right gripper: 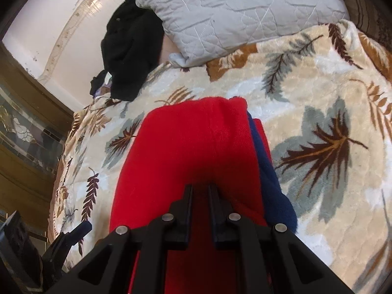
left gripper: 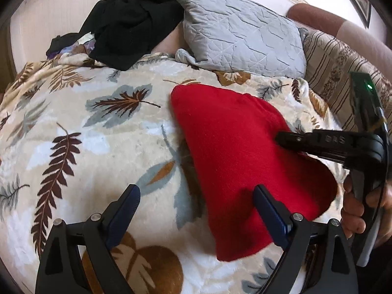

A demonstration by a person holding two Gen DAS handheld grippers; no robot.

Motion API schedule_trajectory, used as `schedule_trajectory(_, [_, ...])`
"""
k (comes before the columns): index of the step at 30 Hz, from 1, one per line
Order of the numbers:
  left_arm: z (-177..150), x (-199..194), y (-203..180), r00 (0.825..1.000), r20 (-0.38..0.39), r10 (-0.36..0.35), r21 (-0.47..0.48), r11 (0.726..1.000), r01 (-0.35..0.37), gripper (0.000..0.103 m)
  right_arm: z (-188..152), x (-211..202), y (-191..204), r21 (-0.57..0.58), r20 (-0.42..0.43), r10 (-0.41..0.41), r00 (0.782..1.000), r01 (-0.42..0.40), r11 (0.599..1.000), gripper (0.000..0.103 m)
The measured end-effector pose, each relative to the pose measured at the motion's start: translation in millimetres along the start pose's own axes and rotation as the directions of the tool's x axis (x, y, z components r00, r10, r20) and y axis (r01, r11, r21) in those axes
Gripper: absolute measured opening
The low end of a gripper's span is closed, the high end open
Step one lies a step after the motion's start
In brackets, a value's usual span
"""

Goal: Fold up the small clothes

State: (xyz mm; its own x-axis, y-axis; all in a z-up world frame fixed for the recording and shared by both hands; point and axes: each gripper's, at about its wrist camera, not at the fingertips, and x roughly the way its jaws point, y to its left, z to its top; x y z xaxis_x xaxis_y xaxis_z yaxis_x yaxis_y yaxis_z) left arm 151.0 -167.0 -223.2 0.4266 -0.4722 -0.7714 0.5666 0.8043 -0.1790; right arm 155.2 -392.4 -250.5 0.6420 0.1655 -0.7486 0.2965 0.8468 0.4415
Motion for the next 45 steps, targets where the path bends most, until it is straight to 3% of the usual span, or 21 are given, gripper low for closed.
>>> schedule_trajectory(4, [-3.5,-13.9,-2.7,0.998,0.042,0.048,0.015,0.999,-0.049,0.093,-11.3,-30.1,9.1,-0.055,0.056,0.022,0.998,-0.019,0.998,0.017])
schedule_trajectory(9, [-10.3,-26.9,-11.3,0.993,0.068,0.093,0.074,0.992,-0.098,0.093,-26.2,-48.7,12.3,-0.074,0.063,0.023,0.998,-0.018,0.997,0.017])
schedule_trajectory(13, [-16.2,-17.6,-10.7,0.996,0.016,0.085,0.082,0.993,-0.086,0.093,-41.4,-38.9,4.0,-0.055,-0.011,-0.025,1.0,0.025,0.998,0.017])
schedule_trajectory(16, [-21.8,-1.3,-13.0,0.987,-0.023,0.156,0.117,0.981,-0.152,0.093,-47.0,-16.2,-7.3,-0.016,-0.108,-0.051,0.993,0.05,0.999,0.016])
schedule_trajectory(19, [-22.7,-7.5,-14.5,0.986,0.013,0.164,0.131,0.978,-0.164,0.093,-43.9,-25.9,-1.9,-0.031,-0.068,-0.039,0.997,0.037,0.999,0.018])
schedule_trajectory(25, [-18.1,-29.0,-12.3,0.964,0.106,0.242,0.134,0.958,-0.255,0.093,-39.5,-54.5,15.2,-0.067,0.061,0.053,0.997,-0.049,0.997,0.017])
schedule_trajectory(26, [-17.3,-33.3,-11.2,0.96,0.124,0.253,0.13,0.955,-0.268,0.093,-39.8,-59.2,18.6,-0.076,0.081,0.056,0.995,-0.05,0.996,0.02])
schedule_trajectory(29, [-15.7,-43.4,-10.6,0.944,0.167,0.283,0.133,0.943,-0.306,0.093,-41.4,-67.8,24.5,-0.072,0.124,0.082,0.989,-0.073,0.995,0.043])
schedule_trajectory(30, [-15.4,-46.4,-10.8,0.939,0.179,0.293,0.136,0.938,-0.318,0.093,-42.5,-71.0,25.0,-0.065,0.14,0.088,0.986,-0.079,0.995,0.067])
schedule_trajectory(31, [-15.4,-48.8,-10.8,0.935,0.189,0.299,0.139,0.935,-0.327,0.093,-44.7,-76.0,25.4,-0.057,0.171,0.087,0.981,-0.078,0.995,0.075])
schedule_trajectory(34, [-16.0,-56.0,-10.7,0.923,0.219,0.316,0.144,0.925,-0.351,0.093,-47.3,-89.4,27.5,-0.069,0.227,0.092,0.97,-0.078,0.995,0.075])
schedule_trajectory(37, [-16.9,-61.9,-8.5,0.922,0.229,0.313,0.132,0.928,-0.348,0.093,-48.3,-98.0,25.3,-0.054,0.259,0.104,0.96,-0.093,0.994,0.075])
schedule_trajectory(45, [-14.4,-69.0,-0.4,0.923,0.244,0.299,0.092,0.94,-0.329,0.093,-47.6,-98.0,22.7,-0.039,0.264,0.112,0.958,-0.106,0.994,0.075])
